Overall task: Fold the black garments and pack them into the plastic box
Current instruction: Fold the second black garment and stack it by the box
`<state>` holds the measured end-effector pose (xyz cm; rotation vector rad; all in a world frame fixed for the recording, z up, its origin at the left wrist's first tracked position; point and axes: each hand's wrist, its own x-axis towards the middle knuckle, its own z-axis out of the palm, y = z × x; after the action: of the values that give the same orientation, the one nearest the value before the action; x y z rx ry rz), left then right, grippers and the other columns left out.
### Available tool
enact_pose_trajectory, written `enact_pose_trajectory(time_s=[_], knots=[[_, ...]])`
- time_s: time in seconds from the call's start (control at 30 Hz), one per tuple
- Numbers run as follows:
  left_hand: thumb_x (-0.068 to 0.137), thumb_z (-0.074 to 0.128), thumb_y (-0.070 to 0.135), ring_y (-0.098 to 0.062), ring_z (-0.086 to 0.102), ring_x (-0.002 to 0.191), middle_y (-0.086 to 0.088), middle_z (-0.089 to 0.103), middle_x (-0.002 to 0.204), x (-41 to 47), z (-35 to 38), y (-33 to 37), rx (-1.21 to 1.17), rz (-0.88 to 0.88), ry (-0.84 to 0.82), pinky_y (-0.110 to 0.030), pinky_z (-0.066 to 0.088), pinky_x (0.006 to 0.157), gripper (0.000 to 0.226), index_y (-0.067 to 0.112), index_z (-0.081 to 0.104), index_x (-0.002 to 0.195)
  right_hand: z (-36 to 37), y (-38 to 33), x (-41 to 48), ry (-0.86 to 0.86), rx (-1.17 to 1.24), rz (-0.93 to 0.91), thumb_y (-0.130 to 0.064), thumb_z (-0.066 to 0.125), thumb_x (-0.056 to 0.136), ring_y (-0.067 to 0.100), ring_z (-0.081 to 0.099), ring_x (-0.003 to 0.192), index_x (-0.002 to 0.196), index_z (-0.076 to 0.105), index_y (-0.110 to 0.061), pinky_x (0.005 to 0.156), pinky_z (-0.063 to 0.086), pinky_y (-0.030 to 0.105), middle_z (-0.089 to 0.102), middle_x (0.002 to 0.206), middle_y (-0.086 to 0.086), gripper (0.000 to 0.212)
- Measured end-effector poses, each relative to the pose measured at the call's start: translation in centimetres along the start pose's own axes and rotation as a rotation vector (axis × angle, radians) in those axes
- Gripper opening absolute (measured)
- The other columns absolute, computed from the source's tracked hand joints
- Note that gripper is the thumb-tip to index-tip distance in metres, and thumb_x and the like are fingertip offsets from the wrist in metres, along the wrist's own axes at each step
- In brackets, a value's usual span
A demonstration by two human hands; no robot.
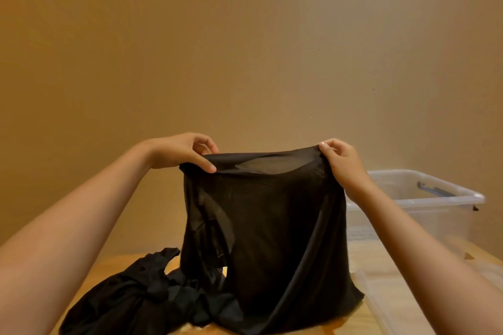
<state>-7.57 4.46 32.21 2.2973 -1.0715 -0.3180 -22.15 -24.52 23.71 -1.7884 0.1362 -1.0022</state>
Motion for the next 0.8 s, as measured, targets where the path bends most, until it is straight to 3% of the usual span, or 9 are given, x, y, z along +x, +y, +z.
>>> enact_pose_trajectory(time_s=[0.13, 0.23, 0.37, 0.5, 0.57, 0.63, 0.73, 0.8], knots=[[0.091, 0.064, 0.029, -0.013, 0.065, 0.088, 0.001, 0.069, 0.091, 0.5, 1.7, 0.7, -0.125, 0.118, 0.037, -0.023, 0.049, 0.071, 0.015, 0.015, 0.068, 0.093, 0.9, 0.6, -1.0, -0.063, -0.049, 0.037, -0.025, 0.052, 0.099, 0.012, 0.061, 0.085, 0.104, 0.062, -0.014, 0.065, 0.044, 0.016, 0.065, 0.093, 0.001, 0.016], [0.097, 0.056, 0.033, -0.009, 0.064, 0.080, 0.004, 0.068, 0.084, 1.3, 4.9, 1.0, -0.165, 0.191, 0.005, -0.023, 0.048, 0.072, 0.024, 0.016, 0.069, 0.089, 3.0, 0.2, -2.7, -0.286, -0.036, 0.023, -0.029, 0.059, 0.095, 0.007, 0.064, 0.092, 0.112, 0.062, -0.021, 0.074, 0.046, 0.013, 0.068, 0.103, -0.002, 0.019], [0.100, 0.049, 0.033, -0.010, 0.062, 0.077, 0.000, 0.067, 0.085, 2.5, 9.7, -0.1, -0.241, 0.234, -0.056, -0.020, 0.047, 0.066, 0.034, 0.005, 0.069, 0.102, 6.0, 0.4, -5.2, -0.582, 0.047, 0.054, -0.032, 0.066, 0.089, 0.004, 0.066, 0.102, 0.120, 0.059, -0.022, 0.089, 0.053, 0.023, 0.069, 0.111, -0.003, 0.033], [0.095, 0.057, 0.035, -0.010, 0.058, 0.062, -0.001, 0.066, 0.072, 2.9, 12.6, -1.5, -0.369, 0.213, 0.040, -0.018, 0.042, 0.055, 0.028, 0.010, 0.060, 0.083, 8.0, 2.1, -5.7, -0.527, 0.091, 0.081, -0.020, 0.069, 0.088, 0.016, 0.069, 0.097, 0.113, 0.058, -0.012, 0.085, 0.056, 0.028, 0.070, 0.105, 0.013, 0.029], [0.090, 0.062, 0.037, -0.018, 0.056, 0.067, -0.012, 0.063, 0.077, 3.1, 13.1, -2.4, -0.437, 0.201, 0.085, -0.019, 0.041, 0.056, 0.026, 0.013, 0.056, 0.084, 8.7, 2.9, -5.5, -0.481, 0.114, 0.086, -0.017, 0.068, 0.088, 0.021, 0.069, 0.095, 0.103, 0.062, -0.010, 0.081, 0.057, 0.028, 0.068, 0.104, 0.022, 0.018], [0.089, 0.065, 0.032, -0.024, 0.060, 0.076, -0.014, 0.062, 0.085, 3.0, 13.3, -3.5, -0.491, 0.190, 0.058, -0.021, 0.047, 0.061, 0.022, 0.012, 0.056, 0.094, 9.1, 3.1, -5.3, -0.452, 0.123, 0.074, -0.020, 0.065, 0.090, 0.020, 0.067, 0.087, 0.097, 0.063, -0.009, 0.072, 0.054, 0.024, 0.067, 0.097, 0.019, 0.013], [0.086, 0.072, 0.012, -0.019, 0.067, 0.089, -0.009, 0.069, 0.098, 2.4, 13.9, -5.3, -0.511, 0.174, -0.033, -0.026, 0.052, 0.073, 0.034, 0.004, 0.055, 0.114, 9.4, 2.7, -4.7, -0.389, 0.119, 0.061, -0.025, 0.057, 0.096, 0.017, 0.058, 0.075, 0.095, 0.059, -0.006, 0.071, 0.048, 0.028, 0.058, 0.082, 0.010, 0.018], [0.085, 0.073, 0.008, -0.012, 0.066, 0.084, -0.004, 0.069, 0.095, 2.1, 14.9, -6.3, -0.467, 0.168, -0.071, -0.026, 0.050, 0.075, 0.029, 0.006, 0.059, 0.111, 9.4, 2.3, -4.1, -0.351, 0.120, 0.053, -0.027, 0.053, 0.098, 0.013, 0.052, 0.073, 0.092, 0.058, -0.010, 0.069, 0.044, 0.025, 0.053, 0.078, 0.003, 0.019]])
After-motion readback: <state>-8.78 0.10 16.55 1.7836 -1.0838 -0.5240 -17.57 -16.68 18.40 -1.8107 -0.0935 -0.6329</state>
